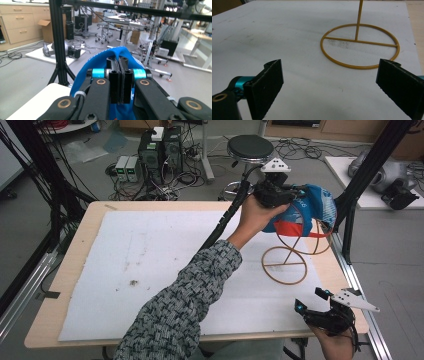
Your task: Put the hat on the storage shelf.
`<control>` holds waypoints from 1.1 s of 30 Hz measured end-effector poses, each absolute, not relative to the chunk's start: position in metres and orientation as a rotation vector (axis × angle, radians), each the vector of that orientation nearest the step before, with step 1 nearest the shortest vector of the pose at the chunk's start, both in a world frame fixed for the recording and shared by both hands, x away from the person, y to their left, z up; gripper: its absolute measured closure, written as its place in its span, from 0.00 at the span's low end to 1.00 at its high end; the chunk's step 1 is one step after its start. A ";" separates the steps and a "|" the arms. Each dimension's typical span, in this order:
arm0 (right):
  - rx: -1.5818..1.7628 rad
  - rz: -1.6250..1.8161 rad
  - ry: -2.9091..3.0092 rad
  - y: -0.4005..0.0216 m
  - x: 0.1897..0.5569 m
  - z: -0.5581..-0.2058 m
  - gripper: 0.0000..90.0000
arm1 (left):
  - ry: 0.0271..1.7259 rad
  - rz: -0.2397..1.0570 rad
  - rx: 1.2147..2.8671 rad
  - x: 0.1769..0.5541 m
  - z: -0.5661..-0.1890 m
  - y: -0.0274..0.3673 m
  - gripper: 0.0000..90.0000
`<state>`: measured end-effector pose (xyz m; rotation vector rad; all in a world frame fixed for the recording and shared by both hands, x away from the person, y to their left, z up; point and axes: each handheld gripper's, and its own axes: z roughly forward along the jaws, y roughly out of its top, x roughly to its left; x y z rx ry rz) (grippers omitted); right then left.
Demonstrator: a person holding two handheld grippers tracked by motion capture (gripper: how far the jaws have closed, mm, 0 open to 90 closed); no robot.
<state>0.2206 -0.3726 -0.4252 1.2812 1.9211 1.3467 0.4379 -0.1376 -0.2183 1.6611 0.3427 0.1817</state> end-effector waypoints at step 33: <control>1.282 1.349 1.932 -0.372 0.222 -0.425 0.07 | 0.197 0.257 1.841 0.410 -0.237 -0.159 0.97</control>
